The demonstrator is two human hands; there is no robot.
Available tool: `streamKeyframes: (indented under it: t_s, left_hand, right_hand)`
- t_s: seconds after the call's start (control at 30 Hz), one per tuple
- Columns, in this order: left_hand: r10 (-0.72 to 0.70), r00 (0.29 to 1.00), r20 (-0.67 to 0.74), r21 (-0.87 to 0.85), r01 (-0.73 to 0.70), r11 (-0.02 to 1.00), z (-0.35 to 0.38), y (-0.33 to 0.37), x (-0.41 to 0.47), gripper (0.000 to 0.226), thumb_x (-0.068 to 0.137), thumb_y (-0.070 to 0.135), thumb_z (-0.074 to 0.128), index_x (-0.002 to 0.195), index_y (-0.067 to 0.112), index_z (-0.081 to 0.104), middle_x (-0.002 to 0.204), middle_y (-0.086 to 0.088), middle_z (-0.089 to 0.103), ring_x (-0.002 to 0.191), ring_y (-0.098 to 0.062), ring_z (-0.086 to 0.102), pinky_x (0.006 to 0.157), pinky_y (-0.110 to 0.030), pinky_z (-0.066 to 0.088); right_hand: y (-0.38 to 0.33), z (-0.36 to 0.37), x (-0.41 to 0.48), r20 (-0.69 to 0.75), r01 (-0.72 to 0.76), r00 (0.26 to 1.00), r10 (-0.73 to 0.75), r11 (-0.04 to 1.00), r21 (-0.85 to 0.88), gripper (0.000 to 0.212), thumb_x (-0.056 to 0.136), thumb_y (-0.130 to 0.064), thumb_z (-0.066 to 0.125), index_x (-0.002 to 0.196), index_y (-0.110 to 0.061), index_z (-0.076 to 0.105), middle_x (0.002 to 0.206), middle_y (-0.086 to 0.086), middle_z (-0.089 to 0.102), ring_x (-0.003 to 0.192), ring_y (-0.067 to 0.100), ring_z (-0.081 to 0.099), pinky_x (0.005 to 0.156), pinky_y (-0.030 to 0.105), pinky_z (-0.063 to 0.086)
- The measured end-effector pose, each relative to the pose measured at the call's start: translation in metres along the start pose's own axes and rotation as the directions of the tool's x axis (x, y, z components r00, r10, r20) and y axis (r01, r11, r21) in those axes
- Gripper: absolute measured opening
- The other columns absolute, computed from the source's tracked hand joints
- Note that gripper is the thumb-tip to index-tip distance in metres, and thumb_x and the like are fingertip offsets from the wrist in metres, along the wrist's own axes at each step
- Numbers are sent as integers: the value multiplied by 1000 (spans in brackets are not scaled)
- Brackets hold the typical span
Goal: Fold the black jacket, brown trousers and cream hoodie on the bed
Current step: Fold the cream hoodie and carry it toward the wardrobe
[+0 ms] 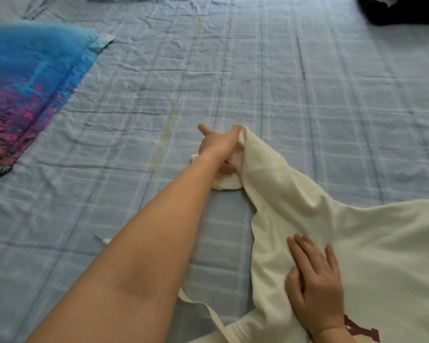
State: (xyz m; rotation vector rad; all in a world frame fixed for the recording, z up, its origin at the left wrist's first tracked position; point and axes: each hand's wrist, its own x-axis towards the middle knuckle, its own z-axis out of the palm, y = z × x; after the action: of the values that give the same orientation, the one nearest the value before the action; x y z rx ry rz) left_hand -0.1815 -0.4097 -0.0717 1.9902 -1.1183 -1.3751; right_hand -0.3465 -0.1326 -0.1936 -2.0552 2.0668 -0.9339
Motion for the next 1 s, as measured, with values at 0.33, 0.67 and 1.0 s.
streamKeyframes:
  t_s: [0.33, 0.67, 1.0]
  left_hand:
    - [137, 986, 91, -228, -113, 967, 11, -39, 6, 66, 86, 29, 69, 143, 32, 36, 128, -10, 55, 96, -30, 67, 58, -32, 60]
    - [428, 904, 20, -478, -367, 798, -8, -14, -4, 74, 66, -14, 68, 124, 26, 48, 117, -16, 62, 100, -25, 65, 76, -41, 59]
    - [325, 912, -251, 346, -229, 910, 0, -17, 0, 54, 94, 6, 38, 148, 11, 34, 146, -20, 41, 129, -35, 45, 105, -41, 35]
  right_hand:
    - [-1, -1, 0, 12, -15, 1000, 16, 1000, -3, 51, 84, -18, 43, 127, -5, 66, 134, 10, 62, 128, 22, 53, 113, 58, 31]
    - [0, 1, -1, 12, -28, 1000, 28, 1000, 10, 51, 84, -19, 42, 128, -7, 65, 136, 8, 60, 131, 20, 51, 116, 54, 29]
    - [-1, 1, 2, 14, -29, 999, 29, 1000, -3, 51, 84, -18, 42, 127, -7, 66, 136, 7, 61, 129, 20, 53, 115, 55, 31]
